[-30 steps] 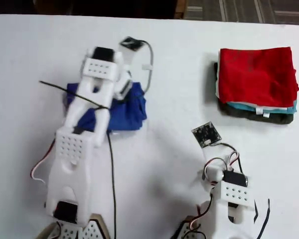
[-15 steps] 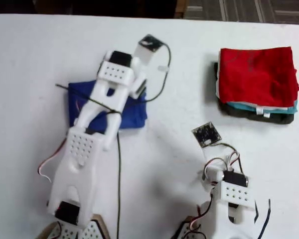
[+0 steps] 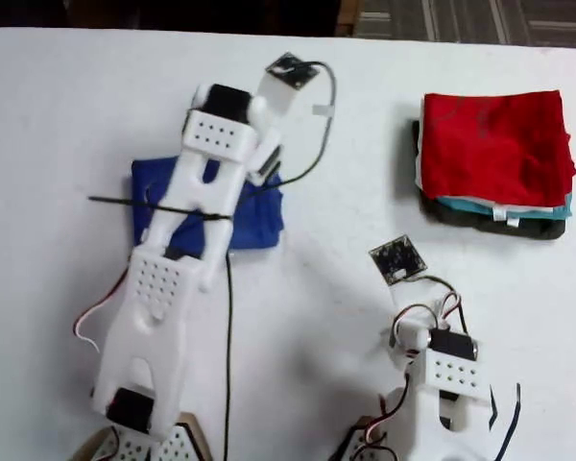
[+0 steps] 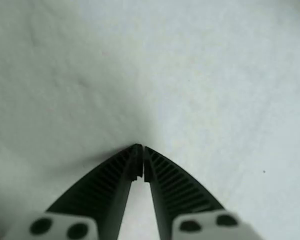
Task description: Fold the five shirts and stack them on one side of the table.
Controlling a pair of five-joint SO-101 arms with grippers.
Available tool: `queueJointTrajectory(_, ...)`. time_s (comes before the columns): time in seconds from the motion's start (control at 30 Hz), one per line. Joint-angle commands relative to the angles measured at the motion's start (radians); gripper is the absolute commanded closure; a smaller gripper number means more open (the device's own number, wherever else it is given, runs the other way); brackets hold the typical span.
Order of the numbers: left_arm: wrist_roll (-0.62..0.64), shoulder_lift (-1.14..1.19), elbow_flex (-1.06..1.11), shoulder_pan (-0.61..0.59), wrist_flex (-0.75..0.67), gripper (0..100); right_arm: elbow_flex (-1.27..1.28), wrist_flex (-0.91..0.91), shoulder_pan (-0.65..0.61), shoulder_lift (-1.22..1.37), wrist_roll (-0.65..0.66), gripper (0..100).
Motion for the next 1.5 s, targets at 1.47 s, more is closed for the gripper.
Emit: queueJointTrajectory(1.47, -0.106, -0.741, 0.668, -0.333, 0.015, 88, -0.500, 0.211, -0.116, 0.028, -0.183, 90.6)
